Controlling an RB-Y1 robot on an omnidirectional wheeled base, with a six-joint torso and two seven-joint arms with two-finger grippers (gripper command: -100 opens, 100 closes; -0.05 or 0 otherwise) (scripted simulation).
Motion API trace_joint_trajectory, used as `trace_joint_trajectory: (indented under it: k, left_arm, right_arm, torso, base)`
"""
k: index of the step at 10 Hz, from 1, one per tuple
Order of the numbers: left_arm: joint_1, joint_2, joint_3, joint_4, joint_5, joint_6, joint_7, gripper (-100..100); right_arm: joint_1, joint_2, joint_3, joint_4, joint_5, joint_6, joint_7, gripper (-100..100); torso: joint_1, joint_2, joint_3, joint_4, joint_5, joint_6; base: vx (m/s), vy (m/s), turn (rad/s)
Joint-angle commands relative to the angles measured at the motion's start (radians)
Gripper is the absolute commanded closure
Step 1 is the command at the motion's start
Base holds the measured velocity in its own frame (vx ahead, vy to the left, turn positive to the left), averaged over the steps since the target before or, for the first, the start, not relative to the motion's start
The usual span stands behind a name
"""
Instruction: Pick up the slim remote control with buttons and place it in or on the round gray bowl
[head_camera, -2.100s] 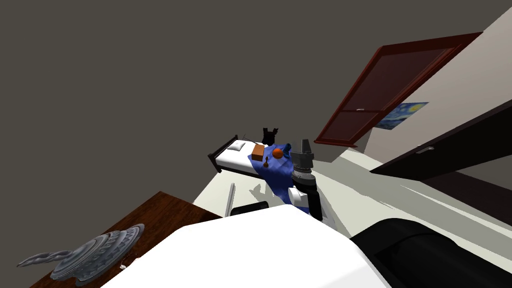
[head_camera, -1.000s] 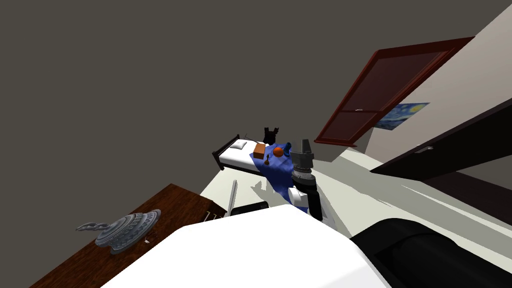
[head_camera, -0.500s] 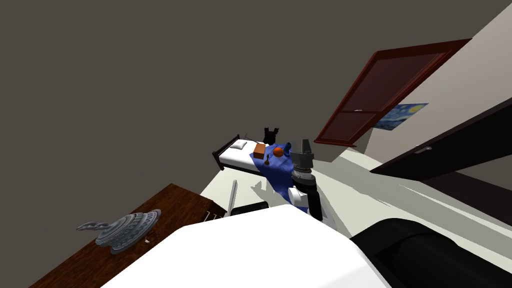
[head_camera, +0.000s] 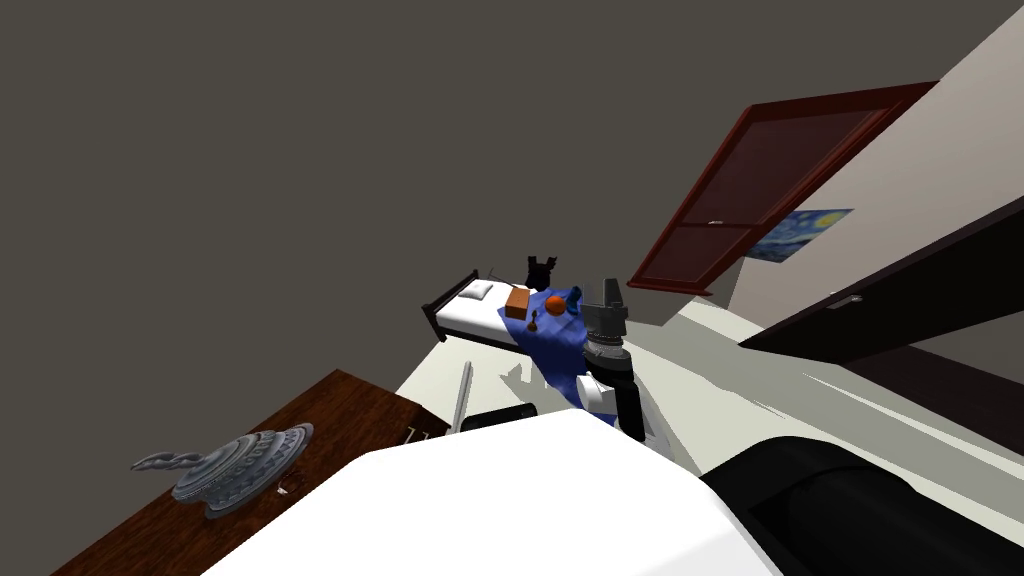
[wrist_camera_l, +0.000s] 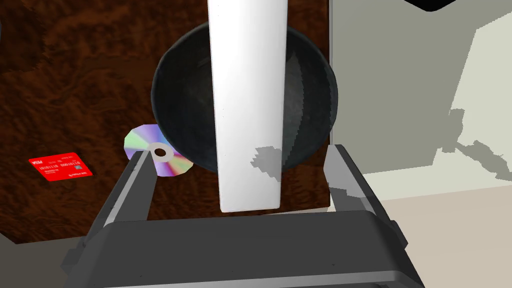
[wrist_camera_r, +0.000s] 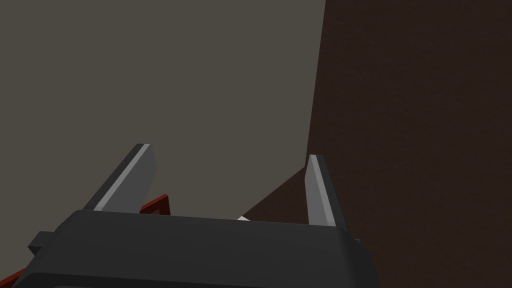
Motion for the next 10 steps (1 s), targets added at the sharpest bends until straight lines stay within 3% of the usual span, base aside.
trace_joint_trajectory:
  k: [1,4,5,6,10]
  left_arm:
    - [0.013,0.011,0.016,-0.021,0.005,0.03,-0.002,-100]
    - [0.038,0.046,0.053,-0.065,0.015,0.098,-0.008,-100]
    - [0.029,0.047,0.045,-0.042,0.013,0.08,-0.01,-100]
    - [0.03,0.048,0.046,-0.043,0.013,0.083,-0.012,0]
    - [0.03,0.048,0.046,-0.043,0.013,0.083,-0.012,0]
  right_arm:
    - [0.0,0.0,0.0,0.0,0.0,0.0,0.0,0]
    - [0.0,0.0,0.0,0.0,0.0,0.0,0.0,0]
    - [0.0,0.0,0.0,0.0,0.0,0.0,0.0,0]
    - [0.0,0.0,0.0,0.0,0.0,0.0,0.0,0]
    - [0.0,0.0,0.0,0.0,0.0,0.0,0.0,0]
  torso:
    - [0.0,0.0,0.0,0.0,0.0,0.0]
    - [-0.001,-0.001,-0.001,0.0,0.0,0.0]
    - [-0.001,0.0,0.0,0.0,0.0,0.0]
    - [0.001,0.001,0.0,0.0,0.0,0.0]
    - [0.004,0.002,0.001,0.0,0.001,0.0]
  base:
    - [0.039,-0.042,-0.003]
    - [0.043,-0.057,-0.002]
    - [0.014,-0.023,0.004]
    - [0.0,0.0,0.0]
    - [0.0,0.0,0.0]
